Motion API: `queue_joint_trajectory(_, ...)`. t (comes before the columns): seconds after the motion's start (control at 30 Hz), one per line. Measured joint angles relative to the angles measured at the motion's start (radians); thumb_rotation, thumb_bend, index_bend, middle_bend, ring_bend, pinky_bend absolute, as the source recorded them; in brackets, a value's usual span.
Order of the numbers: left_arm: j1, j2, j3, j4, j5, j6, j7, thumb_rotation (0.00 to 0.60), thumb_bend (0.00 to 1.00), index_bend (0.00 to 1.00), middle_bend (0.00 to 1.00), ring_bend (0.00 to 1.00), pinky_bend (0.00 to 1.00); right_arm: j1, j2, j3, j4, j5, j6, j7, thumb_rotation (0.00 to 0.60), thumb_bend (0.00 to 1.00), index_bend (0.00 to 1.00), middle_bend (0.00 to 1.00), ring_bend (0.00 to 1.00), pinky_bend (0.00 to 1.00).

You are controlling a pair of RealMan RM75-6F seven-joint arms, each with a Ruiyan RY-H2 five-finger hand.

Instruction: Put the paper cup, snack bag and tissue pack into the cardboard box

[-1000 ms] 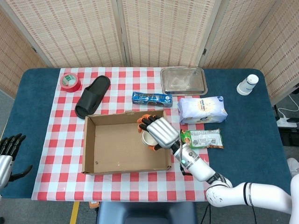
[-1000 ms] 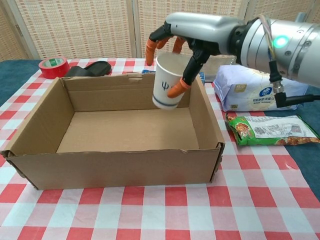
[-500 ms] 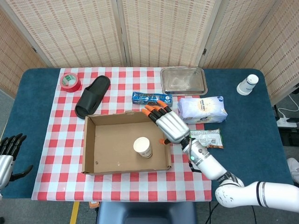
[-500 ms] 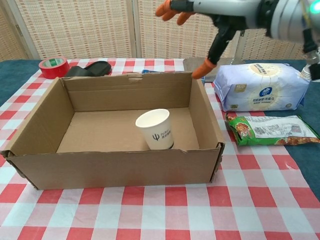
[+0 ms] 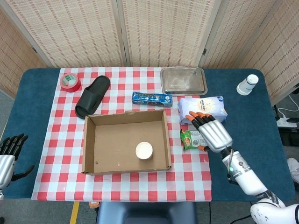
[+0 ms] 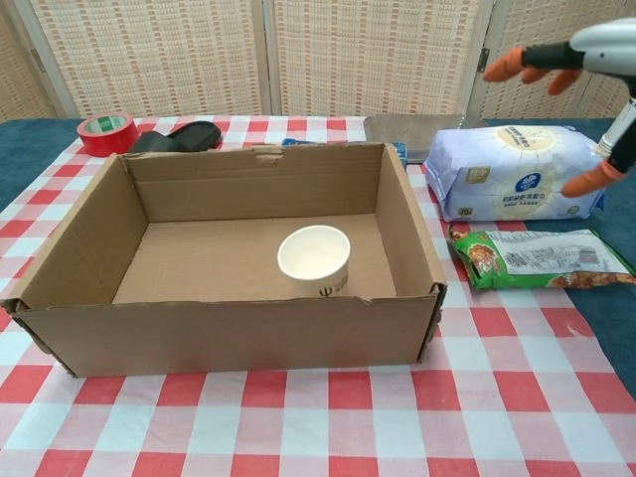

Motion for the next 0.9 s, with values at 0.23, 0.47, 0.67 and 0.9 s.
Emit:
queue_joint_trajectory(0.23, 0.0, -0.001, 0.0, 0.0, 0.001, 0.002, 0.001, 0.6, 0.23, 0.0, 0.0, 0.0, 0.0, -0.06, -0.052, -0.054, 0.169, -0.064, -0.014, 0.179, 0.6, 0.0, 0.15, 0.1, 0.06, 0.24)
queue_joint_trajectory(0.47, 0.001, 0.0, 0.0, 0.002, 0.002, 0.005, -0.003, 0.6, 0.23, 0.0, 0.0, 0.0, 0.0, -0.08, -0.123, -0.072, 0.319, -0.099, -0.059, 0.337, 0.6, 0.0, 0.15, 0.1, 0.06, 0.24)
queue_joint_trajectory(0.67, 0.002, 0.0, -0.001, 0.005, 0.0, 0.008, -0.009, 0.6, 0.23, 0.0, 0.0, 0.0, 0.0, -0.079, -0.17, -0.075, 0.406, -0.123, -0.116, 0.412, 0.6, 0.0, 0.15, 0.1, 0.06, 0.24)
queue_joint_trajectory(0.9, 0.004, 0.002, -0.001, 0.005, 0.003, 0.011, -0.013, 0.6, 0.23, 0.0, 0.0, 0.0, 0.0, -0.069, -0.192, -0.067, 0.435, -0.109, -0.156, 0.408, 0.6, 0.0, 0.15, 0.1, 0.06, 0.24)
